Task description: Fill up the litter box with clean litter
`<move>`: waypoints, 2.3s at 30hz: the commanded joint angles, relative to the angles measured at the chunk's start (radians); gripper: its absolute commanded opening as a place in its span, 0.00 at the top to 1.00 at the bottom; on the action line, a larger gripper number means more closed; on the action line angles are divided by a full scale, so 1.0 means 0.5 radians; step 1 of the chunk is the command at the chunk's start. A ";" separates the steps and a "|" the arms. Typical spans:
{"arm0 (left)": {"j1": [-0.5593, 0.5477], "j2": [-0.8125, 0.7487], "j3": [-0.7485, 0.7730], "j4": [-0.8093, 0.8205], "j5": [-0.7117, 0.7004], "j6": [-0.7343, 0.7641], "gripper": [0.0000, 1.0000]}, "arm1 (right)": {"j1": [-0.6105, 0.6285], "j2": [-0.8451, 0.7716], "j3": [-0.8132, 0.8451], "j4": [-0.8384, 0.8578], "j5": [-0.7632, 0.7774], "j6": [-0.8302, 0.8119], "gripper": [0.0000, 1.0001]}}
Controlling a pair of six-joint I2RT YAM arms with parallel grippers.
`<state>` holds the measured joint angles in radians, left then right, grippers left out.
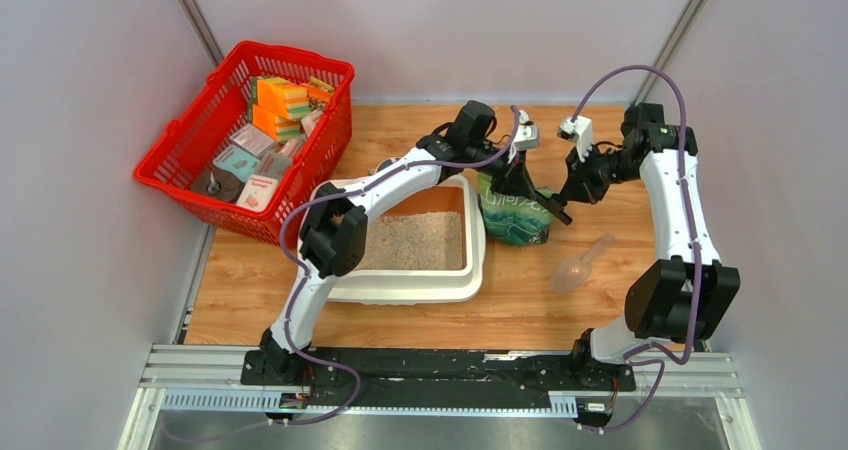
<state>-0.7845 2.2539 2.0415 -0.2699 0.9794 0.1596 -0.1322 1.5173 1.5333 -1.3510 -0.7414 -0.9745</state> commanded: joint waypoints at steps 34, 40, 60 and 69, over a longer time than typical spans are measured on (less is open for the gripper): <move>0.035 0.045 0.102 0.153 -0.048 -0.086 1.00 | -0.291 0.260 0.078 -0.473 -0.487 -0.456 0.26; 0.035 0.057 0.120 0.159 -0.063 -0.095 1.00 | -0.233 0.285 0.087 -0.547 -0.490 -0.539 0.35; 0.056 0.057 0.151 0.141 -0.091 -0.129 0.74 | -0.269 0.169 0.185 -0.630 -0.462 -0.536 1.00; 0.057 0.076 0.126 0.162 -0.084 -0.126 0.76 | -0.457 0.079 0.403 -0.630 -0.542 -0.370 1.00</move>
<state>-0.7586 2.2822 2.0739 -0.2119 0.9230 0.0978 -0.3325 1.6073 1.6684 -1.3857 -0.9642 -1.1961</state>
